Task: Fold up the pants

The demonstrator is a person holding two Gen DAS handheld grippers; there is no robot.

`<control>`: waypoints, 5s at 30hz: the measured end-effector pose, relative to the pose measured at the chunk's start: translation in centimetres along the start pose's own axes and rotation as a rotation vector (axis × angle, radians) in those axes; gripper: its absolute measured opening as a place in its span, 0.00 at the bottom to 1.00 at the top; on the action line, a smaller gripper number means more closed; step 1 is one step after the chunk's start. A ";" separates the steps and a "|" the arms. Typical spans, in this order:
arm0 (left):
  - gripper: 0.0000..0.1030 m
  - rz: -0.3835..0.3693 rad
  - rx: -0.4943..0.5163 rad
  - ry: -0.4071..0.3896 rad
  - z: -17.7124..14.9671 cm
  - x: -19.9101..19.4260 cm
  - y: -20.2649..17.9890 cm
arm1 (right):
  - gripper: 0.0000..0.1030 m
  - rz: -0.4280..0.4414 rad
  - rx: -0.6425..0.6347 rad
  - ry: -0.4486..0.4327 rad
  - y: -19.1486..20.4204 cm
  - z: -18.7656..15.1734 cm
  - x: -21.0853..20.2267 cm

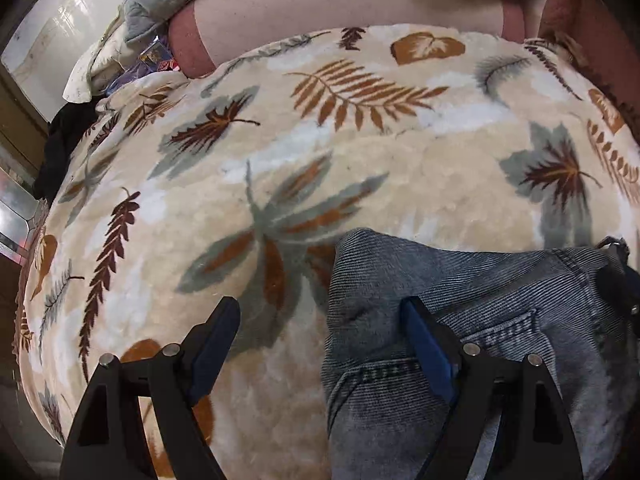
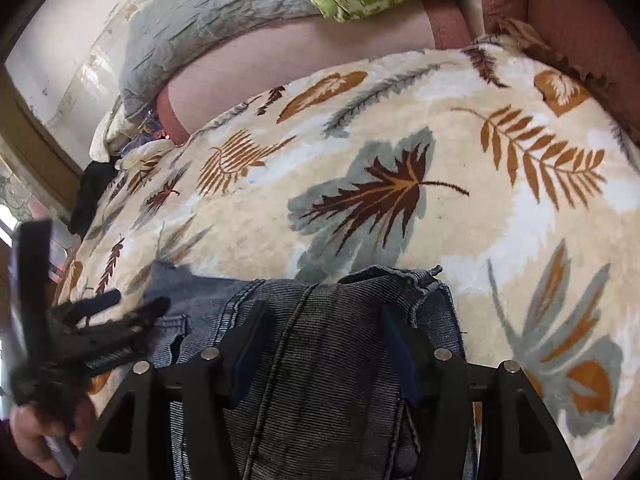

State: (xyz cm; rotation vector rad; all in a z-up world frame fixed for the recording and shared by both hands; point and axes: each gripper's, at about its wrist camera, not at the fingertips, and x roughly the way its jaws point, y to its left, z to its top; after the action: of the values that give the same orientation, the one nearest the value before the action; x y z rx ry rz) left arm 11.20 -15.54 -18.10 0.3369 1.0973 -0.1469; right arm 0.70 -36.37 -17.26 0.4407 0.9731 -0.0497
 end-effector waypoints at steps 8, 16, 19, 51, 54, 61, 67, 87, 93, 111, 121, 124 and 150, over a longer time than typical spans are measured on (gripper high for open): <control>0.82 0.055 0.032 -0.087 -0.8 -3.4 -0.4 | 0.61 -0.038 -0.023 -0.049 0.9 -0.7 -1.7; 0.82 0.061 0.033 -0.279 -4.3 -11.6 0.6 | 0.61 -0.047 -0.162 -0.099 3.2 -5.6 -6.9; 0.82 0.050 0.029 -0.303 -5.9 -13.2 0.8 | 0.61 -0.051 -0.185 -0.070 3.8 -7.5 -7.4; 0.83 -0.015 0.037 -0.126 -10.9 -8.5 -0.3 | 0.66 -0.149 -0.242 -0.028 4.4 -11.8 -6.0; 0.83 -0.045 0.020 -0.087 -11.1 -7.8 0.2 | 0.66 -0.135 -0.245 -0.027 4.4 -11.6 -6.3; 0.83 -0.070 -0.032 -0.111 -10.3 -9.1 4.0 | 0.76 -0.031 -0.184 -0.107 1.0 -10.0 -10.7; 0.83 -0.194 -0.047 0.006 -9.6 -6.8 6.0 | 0.77 0.046 0.019 -0.072 -5.5 -8.1 -11.6; 0.83 -0.619 0.015 0.120 -7.0 -2.2 3.2 | 0.79 0.453 0.132 0.148 -6.7 -6.3 -2.9; 0.83 -0.637 0.009 0.106 -5.9 -1.6 2.0 | 0.83 0.426 0.068 0.156 -3.7 -5.5 -1.1; 0.38 -0.610 -0.017 -0.045 -2.8 -6.2 5.6 | 0.39 0.347 -0.156 -0.024 4.6 -2.3 -5.7; 0.38 -0.398 -0.109 -0.046 0.6 -2.1 10.7 | 0.44 0.377 -0.064 0.009 6.9 1.8 2.1; 0.51 -0.301 -0.117 0.024 -0.5 1.8 10.7 | 0.63 0.240 -0.024 0.112 5.8 1.2 6.6; 0.85 0.224 -0.155 -0.519 -14.6 -27.5 11.4 | 0.76 -0.051 -0.369 -0.437 16.9 -9.1 -21.9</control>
State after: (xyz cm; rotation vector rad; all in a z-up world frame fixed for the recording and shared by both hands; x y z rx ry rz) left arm -10.40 -1.20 2.54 0.2599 0.5489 0.0504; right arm -14.97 -20.87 1.82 0.0566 0.5441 -0.0104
